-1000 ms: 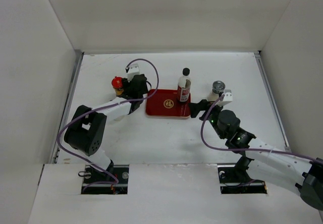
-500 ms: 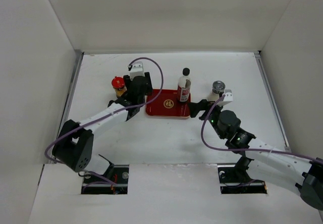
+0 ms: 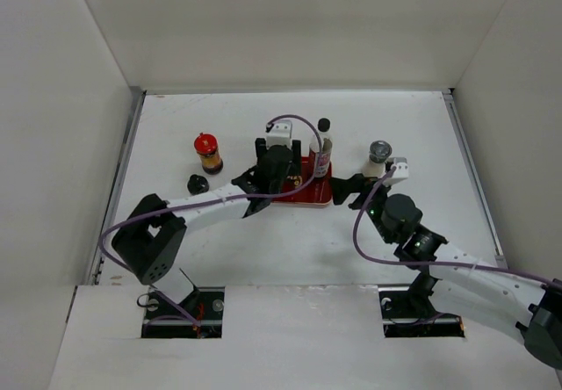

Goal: Organize the condiment bottles

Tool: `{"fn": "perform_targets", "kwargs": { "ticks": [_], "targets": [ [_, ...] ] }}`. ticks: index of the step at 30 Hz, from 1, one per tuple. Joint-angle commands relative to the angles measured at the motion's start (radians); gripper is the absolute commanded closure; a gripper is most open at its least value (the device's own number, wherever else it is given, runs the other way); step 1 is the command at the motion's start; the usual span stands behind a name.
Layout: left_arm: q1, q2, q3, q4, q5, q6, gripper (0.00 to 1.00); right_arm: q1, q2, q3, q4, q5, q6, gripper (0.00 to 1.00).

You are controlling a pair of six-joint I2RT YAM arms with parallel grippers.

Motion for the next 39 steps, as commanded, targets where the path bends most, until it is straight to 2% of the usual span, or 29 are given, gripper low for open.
{"fn": "perform_targets", "kwargs": {
  "ticks": [1, 7, 26, 28, 35, 39],
  "targets": [
    [-0.03, 0.015, 0.097, 0.18, -0.002, 0.001, 0.65, -0.011, -0.017, -0.017, 0.055, 0.02, 0.009, 0.08],
    [-0.051, 0.084, 0.118, 0.209, -0.002, 0.001, 0.65, -0.009, -0.017, -0.018, 0.055, 0.02, 0.007, 0.08],
    [-0.001, 0.199, 0.1, 0.326, -0.009, 0.028, 0.63, -0.009, 0.012, -0.012, 0.059, 0.014, 0.009, 0.07],
    [0.004, 0.212, 0.103, 0.332, -0.009, 0.031, 0.59, -0.009, 0.015, -0.012, 0.061, 0.014, 0.009, 0.07],
    [-0.007, 0.224, 0.088, 0.332, -0.019, 0.03, 0.34, -0.009, 0.007, -0.012, 0.061, 0.015, 0.009, 0.06],
    [-0.016, 0.178, 0.062, 0.333, -0.019, 0.027, 0.24, -0.009, 0.009, -0.011, 0.061, 0.015, 0.009, 0.06]
  ]
}}
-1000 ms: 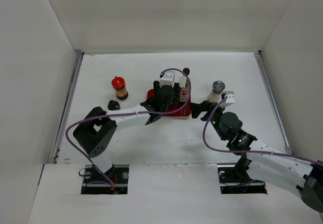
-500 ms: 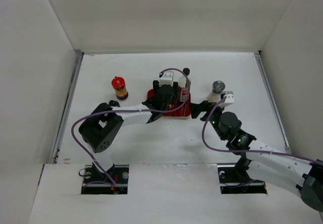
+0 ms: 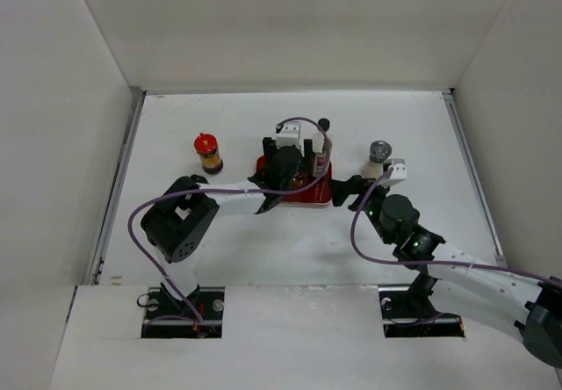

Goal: Organize the condiment bottles

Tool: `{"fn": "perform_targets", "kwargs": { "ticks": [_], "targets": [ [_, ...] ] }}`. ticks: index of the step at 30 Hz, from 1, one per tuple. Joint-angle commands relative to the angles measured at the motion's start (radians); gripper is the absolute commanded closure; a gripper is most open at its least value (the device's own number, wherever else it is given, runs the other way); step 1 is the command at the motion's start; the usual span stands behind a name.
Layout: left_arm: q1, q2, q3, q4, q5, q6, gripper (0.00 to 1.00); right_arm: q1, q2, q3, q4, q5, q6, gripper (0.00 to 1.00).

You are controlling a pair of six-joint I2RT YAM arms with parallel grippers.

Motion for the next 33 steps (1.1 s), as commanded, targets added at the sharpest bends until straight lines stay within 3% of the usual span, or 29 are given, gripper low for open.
{"fn": "perform_targets", "kwargs": {
  "ticks": [1, 5, 12, 15, 17, 18, 20, 22, 26, 28, 33],
  "targets": [
    [-0.013, -0.083, 0.012, 0.086, -0.017, 0.0, 0.22, -0.004, -0.005, 0.008, 0.057, 0.011, 0.009, 0.06],
    [-0.017, -0.167, -0.034, 0.077, -0.03, 0.0, 0.17, -0.004, -0.01, 0.01, 0.057, 0.01, 0.007, 0.05],
    [0.025, -0.375, -0.16, -0.032, -0.112, 0.0, 0.18, -0.004, -0.028, 0.003, 0.057, 0.01, 0.007, 0.06],
    [0.084, -0.463, -0.189, -0.136, -0.161, -0.006, 0.19, -0.002, -0.034, 0.003, 0.051, 0.001, 0.004, 0.24],
    [0.142, -0.515, -0.183, -0.228, -0.176, -0.02, 0.18, 0.004, -0.039, 0.005, 0.044, -0.002, 0.002, 0.56],
    [0.174, -0.534, -0.168, -0.282, -0.178, -0.029, 0.18, 0.004, -0.042, 0.008, 0.037, 0.001, 0.002, 0.66],
    [0.246, -0.549, -0.118, -0.401, -0.167, -0.049, 0.17, 0.009, -0.045, 0.013, 0.021, 0.008, 0.002, 0.73],
    [0.324, -0.526, -0.05, -0.522, -0.141, -0.061, 0.17, 0.009, -0.044, 0.013, 0.023, 0.011, 0.005, 0.69],
    [0.392, -0.486, 0.001, -0.593, -0.124, -0.081, 0.17, 0.013, -0.034, 0.013, 0.026, 0.01, 0.007, 0.33],
    [0.415, -0.46, 0.019, -0.613, -0.109, -0.083, 0.16, 0.018, -0.036, 0.011, 0.029, 0.005, 0.009, 0.2],
    [0.463, -0.379, 0.065, -0.669, -0.037, -0.1, 0.16, 0.029, -0.013, 0.019, 0.032, -0.012, 0.009, 0.06]
  ]
}}
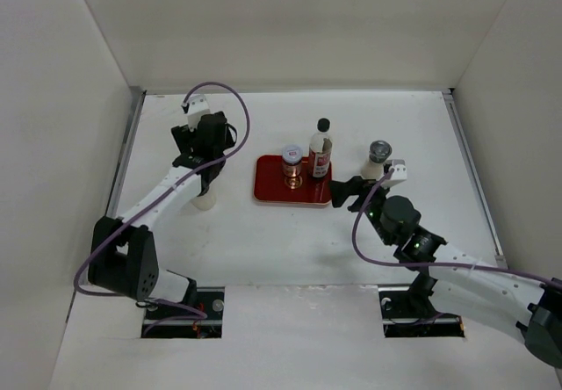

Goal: Organize the condiment bottles

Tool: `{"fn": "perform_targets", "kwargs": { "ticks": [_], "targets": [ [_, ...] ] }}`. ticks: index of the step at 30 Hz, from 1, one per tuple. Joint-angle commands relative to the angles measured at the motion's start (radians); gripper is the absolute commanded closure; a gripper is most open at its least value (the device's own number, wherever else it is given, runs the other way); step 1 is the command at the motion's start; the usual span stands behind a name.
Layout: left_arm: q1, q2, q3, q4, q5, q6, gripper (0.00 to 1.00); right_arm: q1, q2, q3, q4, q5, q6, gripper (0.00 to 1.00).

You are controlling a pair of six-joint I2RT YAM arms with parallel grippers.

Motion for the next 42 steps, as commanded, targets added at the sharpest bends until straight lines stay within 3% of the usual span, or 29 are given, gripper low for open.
{"fn": "perform_targets", "kwargs": {
  "ticks": [1, 10, 22, 32, 42],
  "targets": [
    [0.032, 0.043, 0.052, -0.062, 0.074, -0.026, 0.16, 0.016, 0.011, 0.02, 0.037, -0.014, 0.001, 0.05],
    [0.069, 0.117, 0.069, 0.0, 0.106, -0.039, 0.25, 0.017, 0.022, 0.02, 0.045, -0.031, 0.0, 0.01],
    [0.065, 0.099, 0.04, 0.083, 0.098, -0.009, 0.63, 0.017, 0.033, 0.022, 0.051, -0.032, -0.003, 0.0],
    [-0.018, -0.005, 0.102, 0.122, 0.06, 0.062, 0.67, 0.017, 0.048, 0.025, 0.057, -0.034, -0.006, 0.0],
    [-0.236, -0.013, 0.116, 0.169, 0.016, 0.059, 0.67, 0.017, 0.031, 0.02, 0.055, -0.032, -0.008, 0.0]
  ]
}}
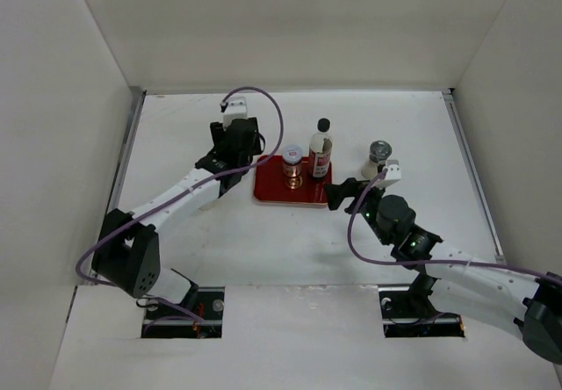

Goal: Organize the condiment bottles

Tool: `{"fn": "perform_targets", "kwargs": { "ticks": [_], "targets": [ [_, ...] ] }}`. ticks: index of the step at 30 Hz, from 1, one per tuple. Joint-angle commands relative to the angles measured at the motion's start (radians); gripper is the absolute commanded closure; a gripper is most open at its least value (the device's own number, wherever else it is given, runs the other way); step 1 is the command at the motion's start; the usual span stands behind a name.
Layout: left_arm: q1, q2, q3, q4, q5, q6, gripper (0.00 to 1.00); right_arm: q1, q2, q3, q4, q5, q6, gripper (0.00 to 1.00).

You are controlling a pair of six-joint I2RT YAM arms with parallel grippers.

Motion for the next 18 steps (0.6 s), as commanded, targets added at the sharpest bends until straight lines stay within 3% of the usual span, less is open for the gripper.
{"fn": "perform_targets", "kwargs": {
  "ticks": [1, 7, 18],
  "targets": [
    [-0.087, -0.064, 0.068, 0.168, -0.054, 0.009, 0.67, 0.011, -0.018, 0.02, 0.052, -0.004, -0.007, 0.0],
    [-0.196, -0.008, 0.051, 0.265, -0.093, 0.009, 0.67, 0.011, -0.022, 0.019, 0.052, -0.006, -0.007, 0.0],
    [-0.223, 0.081, 0.046, 0.352, -0.091, 0.014, 0.68, 0.011, -0.038, 0.013, 0.052, -0.007, -0.007, 0.0]
  ]
}}
